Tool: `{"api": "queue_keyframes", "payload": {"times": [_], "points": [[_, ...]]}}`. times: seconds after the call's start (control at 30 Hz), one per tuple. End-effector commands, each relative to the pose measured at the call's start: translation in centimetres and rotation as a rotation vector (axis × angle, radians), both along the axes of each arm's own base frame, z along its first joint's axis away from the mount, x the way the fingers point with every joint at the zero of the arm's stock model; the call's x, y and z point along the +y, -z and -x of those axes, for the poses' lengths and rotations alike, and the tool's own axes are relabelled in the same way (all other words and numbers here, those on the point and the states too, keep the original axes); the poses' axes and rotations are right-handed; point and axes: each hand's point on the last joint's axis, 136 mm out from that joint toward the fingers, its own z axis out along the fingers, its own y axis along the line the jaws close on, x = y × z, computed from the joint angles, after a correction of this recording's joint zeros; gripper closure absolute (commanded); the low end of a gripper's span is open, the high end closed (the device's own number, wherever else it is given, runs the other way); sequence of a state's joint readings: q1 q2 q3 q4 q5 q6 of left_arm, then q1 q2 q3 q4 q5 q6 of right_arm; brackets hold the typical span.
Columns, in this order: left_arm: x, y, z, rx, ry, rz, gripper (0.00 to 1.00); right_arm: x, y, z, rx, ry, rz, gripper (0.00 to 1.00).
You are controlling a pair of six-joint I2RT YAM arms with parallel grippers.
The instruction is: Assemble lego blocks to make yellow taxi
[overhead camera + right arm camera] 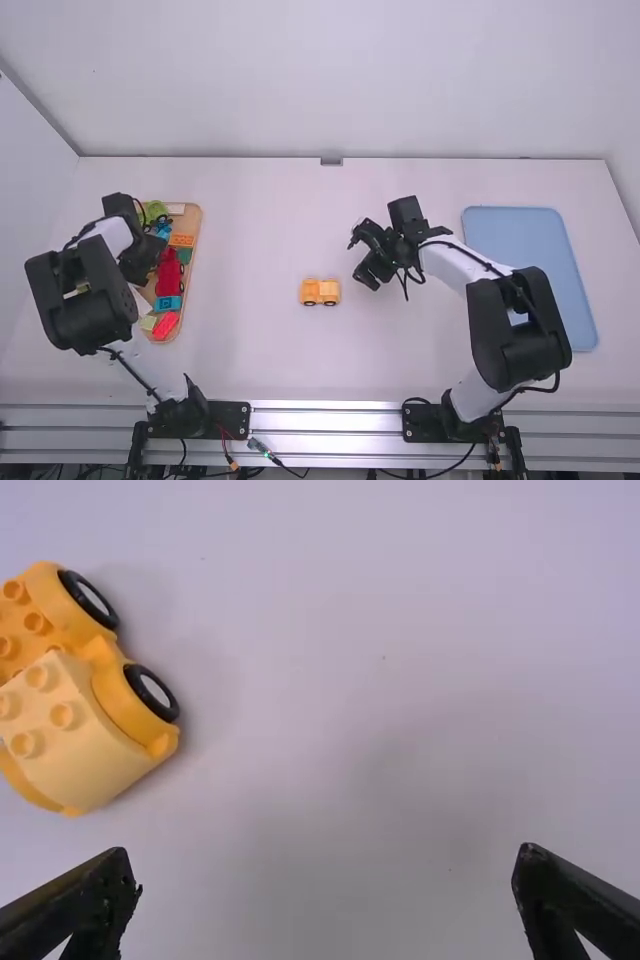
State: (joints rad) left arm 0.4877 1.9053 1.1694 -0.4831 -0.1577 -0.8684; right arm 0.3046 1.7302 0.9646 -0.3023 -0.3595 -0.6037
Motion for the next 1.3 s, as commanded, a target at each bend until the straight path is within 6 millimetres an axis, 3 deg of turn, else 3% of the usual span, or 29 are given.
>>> {"api": "queue_keyframes", "payload": {"times": [0.0,0.4,0.47,0.7,0.9,1.27], "points": [[-0.06,1.14,1.22,0.042,-0.015,0.003,0.27,0.23,-1.49,-0.83,-0.039,0.003,-0.015,0.01],[-0.29,2.06,1.48,0.031,-0.014,0.001,0.3,0.13,-1.45,-0.84,-0.039,0.005,-0.011,0.01],[-0.19,2.06,1.58,0.032,-0.018,0.001,0.39,0.12,-1.43,-0.79,-0.036,0.005,-0.011,0.01],[-0.57,2.08,1.37,0.032,-0.007,0.001,0.5,0.09,-1.4,-0.73,-0.034,0.005,-0.009,0.01],[-0.1,2.07,1.6,0.034,-0.009,-0.003,0.67,0.05,-1.33,-0.59,-0.027,0.004,-0.007,0.01],[0.09,1.94,1.14,0.022,0.018,-0.015,0.78,0.04,-1.33,-0.58,-0.027,0.004,-0.007,0.01]]}}
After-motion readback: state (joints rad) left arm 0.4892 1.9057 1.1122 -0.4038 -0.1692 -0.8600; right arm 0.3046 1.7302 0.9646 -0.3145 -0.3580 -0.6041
